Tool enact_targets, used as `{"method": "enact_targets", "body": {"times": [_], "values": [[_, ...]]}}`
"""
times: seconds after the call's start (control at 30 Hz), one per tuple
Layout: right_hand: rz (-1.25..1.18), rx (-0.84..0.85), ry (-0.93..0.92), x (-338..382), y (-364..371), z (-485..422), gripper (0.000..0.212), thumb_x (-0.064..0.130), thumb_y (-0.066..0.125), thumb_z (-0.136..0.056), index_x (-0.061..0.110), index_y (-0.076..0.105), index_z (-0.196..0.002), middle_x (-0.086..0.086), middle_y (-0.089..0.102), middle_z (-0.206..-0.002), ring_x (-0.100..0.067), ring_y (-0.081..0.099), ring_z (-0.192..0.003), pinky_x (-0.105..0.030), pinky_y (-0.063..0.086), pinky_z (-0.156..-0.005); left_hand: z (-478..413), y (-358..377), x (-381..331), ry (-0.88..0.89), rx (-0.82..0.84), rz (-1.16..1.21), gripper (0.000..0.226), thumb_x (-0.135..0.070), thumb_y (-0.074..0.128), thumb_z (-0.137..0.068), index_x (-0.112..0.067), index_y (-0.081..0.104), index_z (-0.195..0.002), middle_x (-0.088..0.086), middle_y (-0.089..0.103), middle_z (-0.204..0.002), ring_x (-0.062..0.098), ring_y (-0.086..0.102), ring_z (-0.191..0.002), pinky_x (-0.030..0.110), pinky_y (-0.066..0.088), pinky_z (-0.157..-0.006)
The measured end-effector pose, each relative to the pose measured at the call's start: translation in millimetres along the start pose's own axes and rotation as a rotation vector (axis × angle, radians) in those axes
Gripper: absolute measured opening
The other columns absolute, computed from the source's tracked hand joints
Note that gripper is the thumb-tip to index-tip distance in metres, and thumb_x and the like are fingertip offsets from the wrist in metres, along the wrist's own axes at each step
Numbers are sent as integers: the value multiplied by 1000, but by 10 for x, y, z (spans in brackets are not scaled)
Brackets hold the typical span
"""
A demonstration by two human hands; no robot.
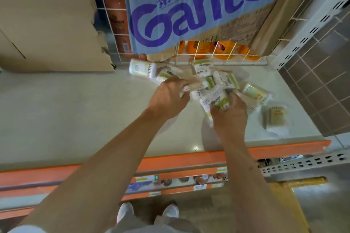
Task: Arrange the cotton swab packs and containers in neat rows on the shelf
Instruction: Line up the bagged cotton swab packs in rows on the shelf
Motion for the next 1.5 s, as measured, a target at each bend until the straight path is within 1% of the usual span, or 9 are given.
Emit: {"method": "enact_targets", "body": {"times": [0.13,0.37,0.43,0.7,0.87,1.03,1.17,1.37,1.5], "values": [[-193,128,113,-11,37,76,30,19,69,-80,17,62,-109,5,64,-92,-14,60,-82,-27,44,-70,247,-171,41,-99,-82,91,13,-20,57,-88,-14,68,-89,2,68,-77,20,62,-69,22,45,-60],[-491,208,186,171,167,214,32,19,72,-76,14,61,-105,-6,68,-92,-20,64,-73,-36,50,-61,654,-393,481,-608,-125,643,25,-29,57,-92,-8,68,-85,2,67,-59,20,66,-60,42,59,-68],[-566,244,181,285,239,261,27,15,71,-77,14,61,-101,-9,68,-88,-19,62,-68,-36,49,-59,785,-501,568,-661,-175,721,24,-28,60,-91,-6,68,-87,7,67,-63,19,65,-59,36,58,-64],[-686,462,133,891,832,678,16,7,69,-80,21,61,-84,-2,68,-75,-15,62,-63,-37,53,-60,1499,-1053,978,-784,-374,835,6,-14,60,-91,-10,63,-88,12,63,-73,10,62,-57,19,54,-59],[-690,581,107,1246,1187,1126,16,6,69,-80,18,63,-88,-5,71,-80,-17,66,-66,-36,54,-61,2015,-1526,1258,-832,-522,858,8,-8,57,-91,-9,65,-89,9,65,-73,11,61,-62,23,52,-68],[-699,638,35,1828,1470,1693,18,2,68,-81,19,62,-85,-6,70,-80,-18,63,-69,-34,54,-61,2561,-2182,1527,-776,-669,838,15,-18,65,-71,-17,68,-85,0,64,-65,11,57,-62,20,48,-63],[-747,681,-5,2365,1748,2273,17,3,68,-82,18,62,-87,-6,70,-81,-17,63,-70,-31,53,-59,3027,-2762,1887,-756,-729,831,10,-9,62,-88,-11,65,-78,-3,60,-61,12,54,-61,20,48,-62],[-803,749,0,2974,2232,3107,18,1,68,-82,18,63,-88,-6,71,-81,-15,66,-69,-33,54,-60,3677,-3457,2384,-773,-743,830,13,-26,69,-70,-20,68,-58,0,58,-59,17,52,-65,31,43,-72],[-808,763,-22,3259,2471,3480,18,1,68,-82,17,64,-88,-4,72,-79,-19,66,-72,-39,55,-70,4010,-3757,2694,-815,-839,828,21,-17,68,-83,-11,60,-65,7,56,-63,19,51,-65,33,44,-74]]}}
Point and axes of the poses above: each hand's wrist, its own z-axis away from the middle knuckle, its own y-axis out of the palm, x = y × z, the point moved 5 cm from there along -z, towards the middle knuckle
